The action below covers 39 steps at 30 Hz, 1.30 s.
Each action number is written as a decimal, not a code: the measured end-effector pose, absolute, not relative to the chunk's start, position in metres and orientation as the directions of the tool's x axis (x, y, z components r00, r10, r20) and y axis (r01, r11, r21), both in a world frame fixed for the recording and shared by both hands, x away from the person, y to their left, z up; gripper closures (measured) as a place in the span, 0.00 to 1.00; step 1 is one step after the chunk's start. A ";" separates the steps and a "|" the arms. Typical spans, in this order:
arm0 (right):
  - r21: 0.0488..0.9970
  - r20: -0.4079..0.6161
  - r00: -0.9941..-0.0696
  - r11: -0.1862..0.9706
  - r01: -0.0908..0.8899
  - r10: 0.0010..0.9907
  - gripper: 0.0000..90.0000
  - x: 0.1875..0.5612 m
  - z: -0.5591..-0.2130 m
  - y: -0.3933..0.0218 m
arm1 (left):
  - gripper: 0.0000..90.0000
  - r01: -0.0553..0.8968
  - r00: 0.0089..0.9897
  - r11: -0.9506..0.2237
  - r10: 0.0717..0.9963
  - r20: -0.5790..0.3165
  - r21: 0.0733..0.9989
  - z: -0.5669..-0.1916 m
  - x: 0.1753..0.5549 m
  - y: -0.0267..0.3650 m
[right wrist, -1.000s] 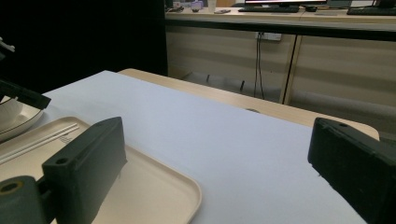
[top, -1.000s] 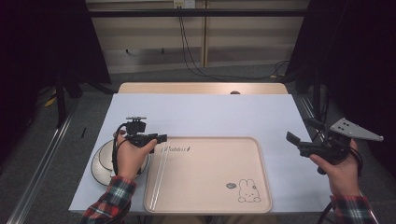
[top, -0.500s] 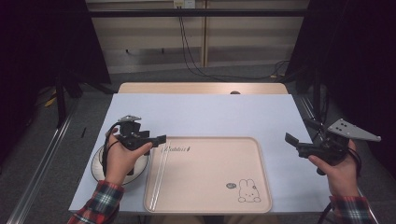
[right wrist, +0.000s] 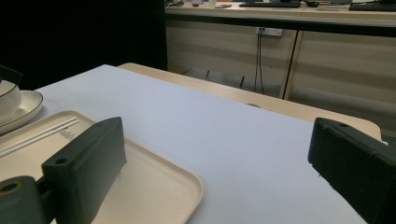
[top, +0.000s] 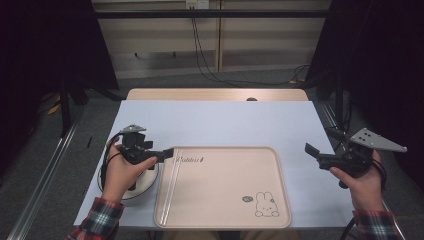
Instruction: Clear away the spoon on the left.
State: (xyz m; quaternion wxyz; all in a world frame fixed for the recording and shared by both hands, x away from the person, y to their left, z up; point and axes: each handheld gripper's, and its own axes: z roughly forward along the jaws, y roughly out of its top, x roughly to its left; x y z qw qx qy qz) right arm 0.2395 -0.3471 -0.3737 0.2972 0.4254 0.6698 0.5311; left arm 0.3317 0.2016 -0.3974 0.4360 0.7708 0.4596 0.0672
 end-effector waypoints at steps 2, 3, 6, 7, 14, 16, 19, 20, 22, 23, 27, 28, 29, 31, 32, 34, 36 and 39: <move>0.965 0.049 -0.465 0.079 0.251 0.884 0.04 0.240 -0.373 -0.346 | 0.09 0.653 0.571 -0.206 0.766 -0.295 0.728 -0.398 0.331 0.205; 0.965 0.049 -0.465 0.079 0.251 0.884 0.04 0.240 -0.373 -0.346 | 0.09 0.653 0.571 -0.206 0.766 -0.295 0.728 -0.398 0.331 0.205; 0.962 0.056 -0.464 0.076 0.261 0.884 0.04 0.240 -0.375 -0.347 | 0.09 0.664 0.568 -0.198 0.762 -0.313 0.721 -0.399 0.328 0.211; 0.962 0.046 -0.464 0.086 0.259 0.885 0.04 0.240 -0.375 -0.347 | 0.09 0.662 0.573 -0.207 0.759 -0.309 0.720 -0.399 0.328 0.212; 0.962 0.056 -0.456 0.074 0.262 0.888 0.04 0.237 -0.376 -0.350 | 0.10 0.661 0.587 -0.229 0.751 -0.303 0.714 -0.398 0.322 0.221; 0.961 0.059 -0.453 0.072 0.267 0.889 0.04 0.236 -0.376 -0.350 | 0.13 0.667 0.589 -0.227 0.743 -0.316 0.710 -0.398 0.321 0.223; 0.963 0.049 -0.462 0.080 0.256 0.886 0.04 0.236 -0.376 -0.350 | 0.21 0.673 0.591 -0.225 0.737 -0.329 0.705 -0.398 0.319 0.227; 0.963 0.051 -0.462 0.080 0.259 0.885 0.04 0.236 -0.376 -0.349 | 0.25 0.680 0.590 -0.226 0.734 -0.337 0.698 -0.398 0.318 0.228; 0.962 0.050 -0.462 0.081 0.259 0.886 0.04 0.236 -0.376 -0.349 | 0.33 0.687 0.592 -0.235 0.730 -0.341 0.688 -0.398 0.318 0.229; 0.962 0.049 -0.460 0.082 0.261 0.887 0.04 0.236 -0.376 -0.350 | 0.39 0.696 0.586 -0.237 0.734 -0.345 0.677 -0.397 0.316 0.231; 0.963 0.051 -0.462 0.079 0.259 0.885 0.04 0.238 -0.375 -0.349 | 0.59 0.709 0.580 -0.231 0.728 -0.365 0.666 -0.397 0.314 0.235; 0.963 0.051 -0.463 0.080 0.258 0.885 0.04 0.238 -0.375 -0.349 | 0.65 0.722 0.572 -0.224 0.725 -0.384 0.654 -0.395 0.312 0.239; 0.963 0.052 -0.463 0.078 0.257 0.885 0.04 0.239 -0.375 -0.348 | 0.69 0.727 0.567 -0.218 0.726 -0.390 0.651 -0.395 0.310 0.241; 0.962 0.051 -0.466 0.082 0.259 0.883 0.04 0.240 -0.375 -0.348 | 0.78 0.742 0.555 -0.219 0.730 -0.398 0.634 -0.393 0.307 0.244; 0.962 0.051 -0.465 0.081 0.259 0.884 0.04 0.240 -0.375 -0.347 | 0.82 0.751 0.547 -0.214 0.731 -0.407 0.625 -0.393 0.305 0.246; 0.963 0.053 -0.471 0.080 0.258 0.881 0.04 0.242 -0.375 -0.345 | 0.89 0.763 0.536 -0.213 0.736 -0.413 0.610 -0.393 0.303 0.249; 0.962 0.046 -0.475 0.089 0.258 0.879 0.04 0.243 -0.376 -0.344 | 0.93 0.776 0.520 -0.199 0.739 -0.429 0.599 -0.393 0.299 0.251; 0.962 0.044 -0.490 0.095 0.256 0.871 0.04 0.246 -0.376 -0.343 | 0.98 0.784 0.512 -0.201 0.744 -0.429 0.588 -0.393 0.295 0.256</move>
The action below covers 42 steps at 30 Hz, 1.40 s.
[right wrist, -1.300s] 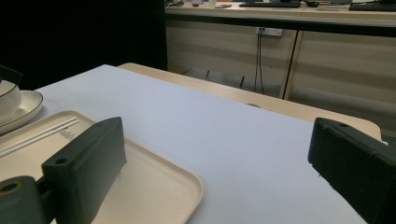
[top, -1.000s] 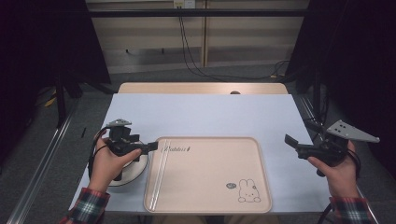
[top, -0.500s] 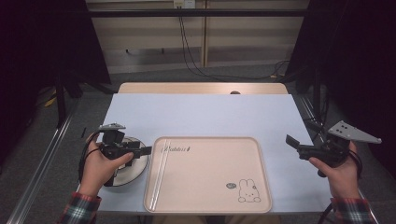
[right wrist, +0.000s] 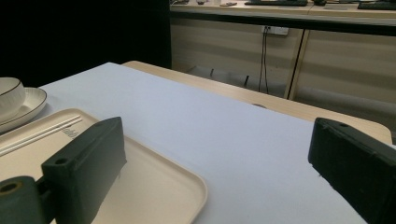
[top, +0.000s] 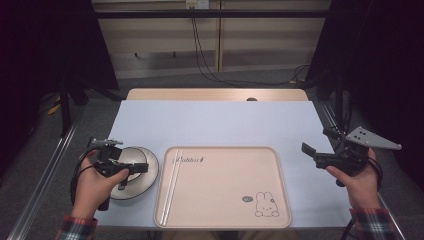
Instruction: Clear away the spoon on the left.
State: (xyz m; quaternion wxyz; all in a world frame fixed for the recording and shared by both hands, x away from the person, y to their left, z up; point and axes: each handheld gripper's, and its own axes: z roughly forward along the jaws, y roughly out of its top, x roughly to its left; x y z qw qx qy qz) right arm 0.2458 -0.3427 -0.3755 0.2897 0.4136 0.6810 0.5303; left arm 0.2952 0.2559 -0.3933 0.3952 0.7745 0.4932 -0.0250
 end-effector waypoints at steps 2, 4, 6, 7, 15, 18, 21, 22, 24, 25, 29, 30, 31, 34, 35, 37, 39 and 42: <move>0.962 0.046 -0.486 0.092 0.256 0.873 0.04 0.247 -0.376 -0.342 | 1.00 0.786 0.509 -0.199 0.746 -0.429 0.586 -0.394 0.294 0.257; 0.962 0.046 -0.489 0.094 0.258 0.871 0.04 0.249 -0.375 -0.341 | 1.00 0.793 0.495 -0.180 0.746 -0.445 0.581 -0.395 0.291 0.260; 0.961 0.045 -0.492 0.096 0.258 0.869 0.04 0.250 -0.375 -0.340 | 1.00 0.798 0.489 -0.178 0.749 -0.447 0.575 -0.397 0.288 0.262; 0.963 0.045 -0.491 0.094 0.254 0.870 0.04 0.251 -0.375 -0.339 | 1.00 0.806 0.477 -0.165 0.750 -0.459 0.568 -0.399 0.286 0.264; 0.962 0.043 -0.497 0.098 0.254 0.866 0.04 0.253 -0.375 -0.336 | 1.00 0.819 0.462 -0.161 0.755 -0.466 0.552 -0.407 0.278 0.275; 0.963 0.045 -0.499 0.096 0.253 0.865 0.04 0.253 -0.374 -0.335 | 1.00 0.822 0.456 -0.158 0.758 -0.467 0.546 -0.408 0.277 0.278; 0.964 0.047 -0.500 0.091 0.248 0.865 0.04 0.253 -0.374 -0.335 | 1.00 0.826 0.450 -0.157 0.762 -0.466 0.541 -0.410 0.275 0.282; 0.964 0.047 -0.500 0.091 0.248 0.865 0.04 0.253 -0.374 -0.335 | 1.00 0.826 0.450 -0.157 0.762 -0.466 0.541 -0.410 0.275 0.282; 0.963 0.048 -0.497 0.091 0.253 0.866 0.04 0.252 -0.373 -0.336 | 1.00 0.832 0.438 -0.138 0.759 -0.482 0.537 -0.412 0.274 0.284; 0.964 0.045 -0.499 0.094 0.250 0.865 0.04 0.253 -0.373 -0.337 | 1.00 0.830 0.442 -0.144 0.758 -0.479 0.539 -0.412 0.274 0.285; 0.964 0.045 -0.495 0.092 0.250 0.868 0.04 0.252 -0.373 -0.336 | 1.00 0.834 0.435 -0.141 0.761 -0.481 0.533 -0.412 0.272 0.288; 0.964 0.045 -0.495 0.092 0.250 0.868 0.04 0.252 -0.373 -0.336 | 1.00 0.834 0.435 -0.141 0.761 -0.481 0.533 -0.412 0.272 0.288; 0.965 0.051 -0.499 0.086 0.248 0.865 0.04 0.253 -0.373 -0.335 | 1.00 0.839 0.423 -0.125 0.763 -0.489 0.529 -0.412 0.270 0.288; 0.965 0.045 -0.502 0.093 0.246 0.864 0.04 0.253 -0.374 -0.335 | 1.00 0.838 0.428 -0.133 0.762 -0.486 0.529 -0.412 0.270 0.291; 0.963 0.048 -0.497 0.092 0.253 0.866 0.04 0.253 -0.374 -0.335 | 1.00 0.837 0.432 -0.142 0.763 -0.481 0.528 -0.411 0.270 0.292; 0.963 0.045 -0.499 0.095 0.252 0.866 0.04 0.253 -0.374 -0.335 | 1.00 0.841 0.425 -0.138 0.768 -0.480 0.523 -0.410 0.269 0.294; 0.963 0.052 -0.497 0.088 0.254 0.866 0.04 0.253 -0.373 -0.335 | 1.00 0.837 0.429 -0.143 0.771 -0.471 0.529 -0.410 0.269 0.295; 0.963 0.045 -0.499 0.095 0.252 0.865 0.04 0.253 -0.374 -0.335 | 1.00 0.843 0.418 -0.133 0.773 -0.477 0.522 -0.409 0.267 0.298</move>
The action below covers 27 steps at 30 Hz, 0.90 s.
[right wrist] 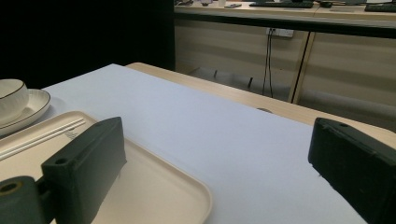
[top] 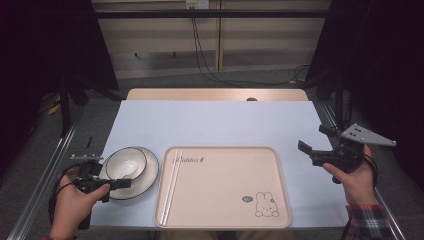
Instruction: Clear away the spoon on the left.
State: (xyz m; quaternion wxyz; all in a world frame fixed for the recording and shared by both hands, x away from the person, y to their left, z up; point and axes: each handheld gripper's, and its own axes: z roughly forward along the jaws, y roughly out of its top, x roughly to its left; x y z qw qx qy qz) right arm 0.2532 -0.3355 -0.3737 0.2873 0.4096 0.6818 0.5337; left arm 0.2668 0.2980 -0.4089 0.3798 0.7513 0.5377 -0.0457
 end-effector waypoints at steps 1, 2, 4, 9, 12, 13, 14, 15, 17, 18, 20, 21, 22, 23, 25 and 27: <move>0.963 0.046 -0.499 0.094 0.253 0.865 0.04 0.253 -0.374 -0.336 | 1.00 0.841 0.422 -0.143 0.778 -0.465 0.522 -0.409 0.266 0.301; 0.963 0.046 -0.499 0.094 0.253 0.865 0.04 0.253 -0.374 -0.336 | 1.00 0.841 0.422 -0.143 0.778 -0.465 0.522 -0.409 0.266 0.301; 0.963 0.049 -0.498 0.091 0.253 0.866 0.04 0.253 -0.373 -0.335 | 1.00 0.843 0.417 -0.140 0.780 -0.467 0.519 -0.408 0.265 0.304; 0.965 0.047 -0.499 0.090 0.247 0.865 0.04 0.253 -0.373 -0.335 | 1.00 0.846 0.400 -0.125 0.792 -0.462 0.519 -0.407 0.264 0.310; 0.965 0.045 -0.501 0.093 0.247 0.864 0.04 0.253 -0.374 -0.336 | 1.00 0.846 0.396 -0.121 0.795 -0.459 0.520 -0.406 0.264 0.311; 0.965 0.042 -0.501 0.095 0.245 0.864 0.04 0.254 -0.373 -0.336 | 1.00 0.847 0.397 -0.126 0.795 -0.458 0.516 -0.405 0.264 0.312; 0.965 0.042 -0.501 0.095 0.245 0.864 0.04 0.254 -0.373 -0.336 | 1.00 0.847 0.397 -0.126 0.795 -0.458 0.516 -0.405 0.264 0.312; 0.964 0.042 -0.500 0.096 0.249 0.865 0.04 0.253 -0.373 -0.337 | 1.00 0.847 0.397 -0.124 0.795 -0.460 0.516 -0.405 0.264 0.313; 0.965 0.041 -0.496 0.095 0.245 0.867 0.04 0.253 -0.373 -0.336 | 1.00 0.847 0.398 -0.126 0.794 -0.459 0.516 -0.405 0.264 0.313; 0.965 0.044 -0.498 0.092 0.245 0.866 0.04 0.253 -0.373 -0.336 | 1.00 0.846 0.403 -0.133 0.794 -0.455 0.517 -0.406 0.264 0.314; 0.966 0.044 -0.502 0.092 0.243 0.864 0.04 0.253 -0.373 -0.335 | 1.00 0.843 0.400 -0.129 0.800 -0.448 0.523 -0.405 0.264 0.314; 0.966 0.044 -0.500 0.092 0.243 0.865 0.04 0.253 -0.373 -0.335 | 1.00 0.842 0.401 -0.130 0.800 -0.447 0.523 -0.405 0.264 0.314; 0.965 0.043 -0.499 0.093 0.243 0.866 0.04 0.253 -0.373 -0.335 | 1.00 0.842 0.401 -0.130 0.800 -0.447 0.523 -0.405 0.264 0.314; 0.965 0.043 -0.499 0.093 0.243 0.866 0.04 0.253 -0.373 -0.335 | 1.00 0.842 0.403 -0.133 0.800 -0.444 0.523 -0.405 0.264 0.314; 0.965 0.044 -0.500 0.093 0.246 0.865 0.04 0.253 -0.373 -0.335 | 1.00 0.843 0.402 -0.134 0.800 -0.445 0.520 -0.405 0.264 0.316; 0.965 0.041 -0.498 0.095 0.245 0.866 0.04 0.253 -0.373 -0.335 | 1.00 0.846 0.389 -0.117 0.803 -0.452 0.520 -0.404 0.264 0.317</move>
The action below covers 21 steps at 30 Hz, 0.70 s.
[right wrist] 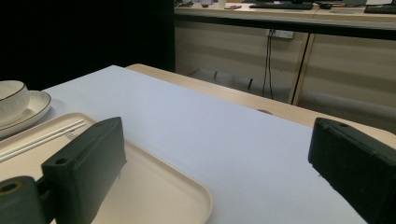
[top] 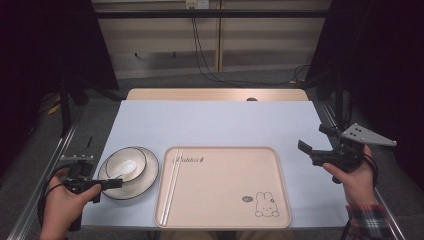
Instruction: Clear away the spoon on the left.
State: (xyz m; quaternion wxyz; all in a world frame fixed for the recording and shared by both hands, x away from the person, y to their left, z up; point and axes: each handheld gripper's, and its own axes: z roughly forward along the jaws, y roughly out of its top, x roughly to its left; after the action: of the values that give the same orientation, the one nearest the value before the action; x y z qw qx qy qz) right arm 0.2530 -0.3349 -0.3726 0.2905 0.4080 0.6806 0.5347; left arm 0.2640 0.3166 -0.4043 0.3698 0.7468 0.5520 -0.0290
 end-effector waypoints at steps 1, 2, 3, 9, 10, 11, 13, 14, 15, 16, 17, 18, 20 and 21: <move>0.965 0.045 -0.498 0.090 0.245 0.866 0.04 0.253 -0.373 -0.335 | 1.00 0.846 0.380 -0.107 0.809 -0.449 0.522 -0.404 0.264 0.320; 0.965 0.045 -0.498 0.092 0.247 0.866 0.04 0.253 -0.372 -0.335 | 1.00 0.845 0.383 -0.117 0.813 -0.438 0.522 -0.404 0.264 0.322; 0.965 0.043 -0.497 0.094 0.247 0.867 0.04 0.253 -0.372 -0.335 | 1.00 0.844 0.372 -0.101 0.817 -0.440 0.526 -0.404 0.264 0.323; 0.965 0.042 -0.500 0.095 0.245 0.865 0.04 0.253 -0.373 -0.334 | 1.00 0.847 0.365 -0.109 0.831 -0.420 0.520 -0.400 0.264 0.329; 0.965 0.043 -0.499 0.095 0.246 0.865 0.04 0.253 -0.373 -0.334 | 1.00 0.846 0.352 -0.089 0.834 -0.425 0.526 -0.400 0.263 0.329; 0.965 0.043 -0.499 0.095 0.246 0.865 0.04 0.253 -0.373 -0.334 | 1.00 0.846 0.352 -0.089 0.834 -0.425 0.526 -0.400 0.263 0.329; 0.964 0.044 -0.499 0.094 0.249 0.865 0.04 0.253 -0.373 -0.334 | 1.00 0.844 0.364 -0.108 0.835 -0.413 0.526 -0.399 0.264 0.334; 0.963 0.043 -0.499 0.097 0.251 0.865 0.04 0.253 -0.373 -0.335 | 1.00 0.844 0.348 -0.088 0.840 -0.416 0.529 -0.399 0.264 0.336; 0.964 0.043 -0.499 0.095 0.248 0.866 0.04 0.253 -0.373 -0.335 | 1.00 0.843 0.339 -0.079 0.845 -0.413 0.531 -0.399 0.265 0.336; 0.964 0.044 -0.498 0.094 0.248 0.866 0.04 0.253 -0.373 -0.335 | 1.00 0.842 0.347 -0.089 0.845 -0.407 0.533 -0.399 0.265 0.338; 0.964 0.043 -0.496 0.094 0.247 0.867 0.04 0.253 -0.373 -0.335 | 1.00 0.843 0.340 -0.089 0.852 -0.398 0.531 -0.399 0.266 0.339; 0.964 0.043 -0.496 0.094 0.247 0.867 0.04 0.253 -0.373 -0.335 | 1.00 0.843 0.340 -0.089 0.852 -0.398 0.531 -0.399 0.266 0.339; 0.965 0.043 -0.499 0.093 0.244 0.866 0.04 0.253 -0.373 -0.335 | 1.00 0.846 0.326 -0.076 0.857 -0.398 0.527 -0.400 0.267 0.342; 0.965 0.043 -0.499 0.093 0.244 0.866 0.04 0.253 -0.373 -0.335 | 1.00 0.846 0.326 -0.076 0.857 -0.398 0.527 -0.400 0.267 0.342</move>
State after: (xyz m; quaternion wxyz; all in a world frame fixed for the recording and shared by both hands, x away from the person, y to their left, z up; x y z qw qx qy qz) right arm 0.2533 -0.3352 -0.3728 0.2901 0.4080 0.6800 0.5358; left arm 0.2673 0.3424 -0.3997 0.3532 0.7335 0.5806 0.0080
